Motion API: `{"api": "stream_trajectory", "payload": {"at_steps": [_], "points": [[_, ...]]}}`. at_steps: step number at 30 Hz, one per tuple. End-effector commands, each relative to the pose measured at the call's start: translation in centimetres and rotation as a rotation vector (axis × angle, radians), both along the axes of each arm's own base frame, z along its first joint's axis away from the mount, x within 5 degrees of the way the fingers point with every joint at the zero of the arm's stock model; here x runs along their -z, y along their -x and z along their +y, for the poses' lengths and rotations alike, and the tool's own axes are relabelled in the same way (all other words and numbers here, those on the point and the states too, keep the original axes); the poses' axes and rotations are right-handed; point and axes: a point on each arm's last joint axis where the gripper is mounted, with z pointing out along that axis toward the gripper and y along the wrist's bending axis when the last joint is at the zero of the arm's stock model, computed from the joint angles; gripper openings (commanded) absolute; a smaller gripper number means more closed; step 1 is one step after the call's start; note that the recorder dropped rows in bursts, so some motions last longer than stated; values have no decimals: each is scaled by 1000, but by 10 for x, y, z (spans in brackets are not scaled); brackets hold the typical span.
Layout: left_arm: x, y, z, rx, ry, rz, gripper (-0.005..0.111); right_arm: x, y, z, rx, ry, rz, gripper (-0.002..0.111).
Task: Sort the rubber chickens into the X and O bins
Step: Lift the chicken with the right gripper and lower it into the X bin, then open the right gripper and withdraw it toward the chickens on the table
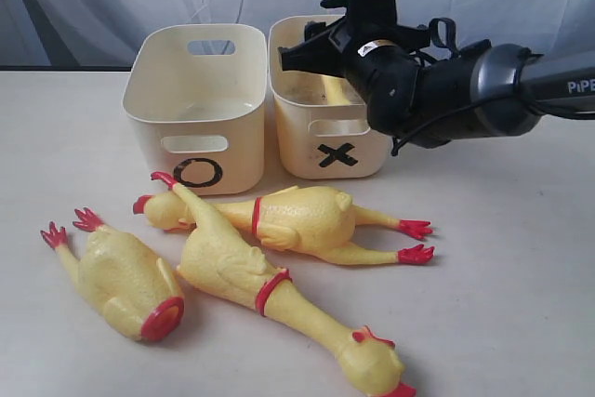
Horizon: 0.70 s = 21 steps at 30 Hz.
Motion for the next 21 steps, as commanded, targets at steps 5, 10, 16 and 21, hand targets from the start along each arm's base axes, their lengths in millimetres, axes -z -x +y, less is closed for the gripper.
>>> {"api": "stream_trajectory", "payload": {"at_steps": [5,10,16,21], "points": [[0,0,0,0,2,-11,0,-44,12,-4,-56,-61,1,58],[0,0,0,0,2,-11,0,-64,33,1,-222,-12,111,58],[0,0,0,0,2,-11,0,-74,58,2,-394,74,270,58],[0,0,0,0,2,-11,0,-78,74,0,-484,116,366,58]]}}
